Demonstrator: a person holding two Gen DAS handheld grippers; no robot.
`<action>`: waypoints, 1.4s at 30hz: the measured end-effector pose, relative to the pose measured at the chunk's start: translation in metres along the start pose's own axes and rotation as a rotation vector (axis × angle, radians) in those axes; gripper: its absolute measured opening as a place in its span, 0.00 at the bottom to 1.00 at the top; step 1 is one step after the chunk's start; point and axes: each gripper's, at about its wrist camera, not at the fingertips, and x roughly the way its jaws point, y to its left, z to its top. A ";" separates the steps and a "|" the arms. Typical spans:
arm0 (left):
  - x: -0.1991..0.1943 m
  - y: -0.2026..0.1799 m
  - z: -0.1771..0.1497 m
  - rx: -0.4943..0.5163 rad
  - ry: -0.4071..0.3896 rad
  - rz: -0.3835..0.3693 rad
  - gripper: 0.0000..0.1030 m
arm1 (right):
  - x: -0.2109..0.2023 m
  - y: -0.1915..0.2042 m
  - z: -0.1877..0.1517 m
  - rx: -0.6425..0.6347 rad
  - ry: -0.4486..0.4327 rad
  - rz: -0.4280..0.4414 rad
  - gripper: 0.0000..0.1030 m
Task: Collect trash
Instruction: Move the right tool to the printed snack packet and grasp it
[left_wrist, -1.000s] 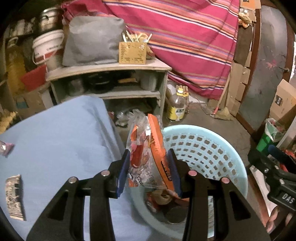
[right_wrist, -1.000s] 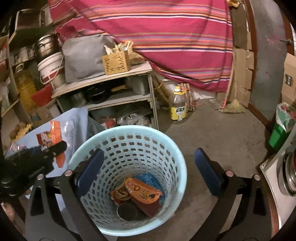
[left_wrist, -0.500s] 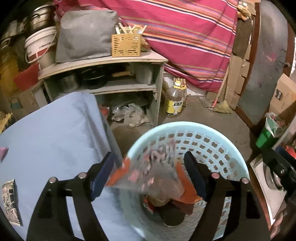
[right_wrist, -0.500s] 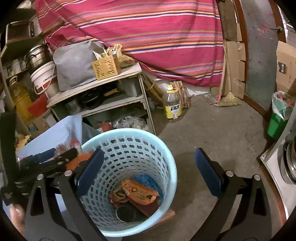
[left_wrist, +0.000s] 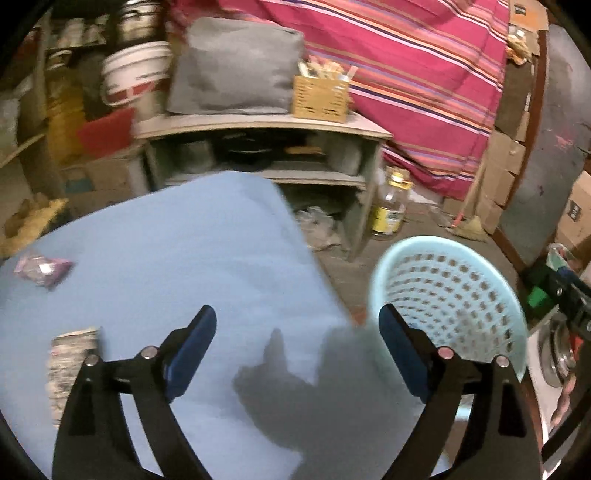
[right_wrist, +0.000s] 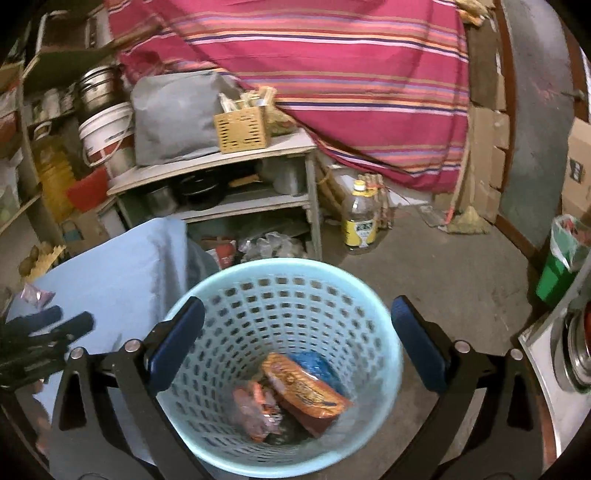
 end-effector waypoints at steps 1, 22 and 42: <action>-0.008 0.015 -0.003 -0.002 -0.007 0.020 0.85 | 0.001 0.009 0.000 -0.015 0.000 0.006 0.96; -0.120 0.284 -0.059 -0.204 -0.088 0.377 0.94 | 0.023 0.268 -0.055 -0.313 0.135 0.227 0.96; -0.130 0.398 -0.108 -0.389 -0.022 0.441 0.94 | 0.059 0.403 -0.107 -0.402 0.306 0.284 0.96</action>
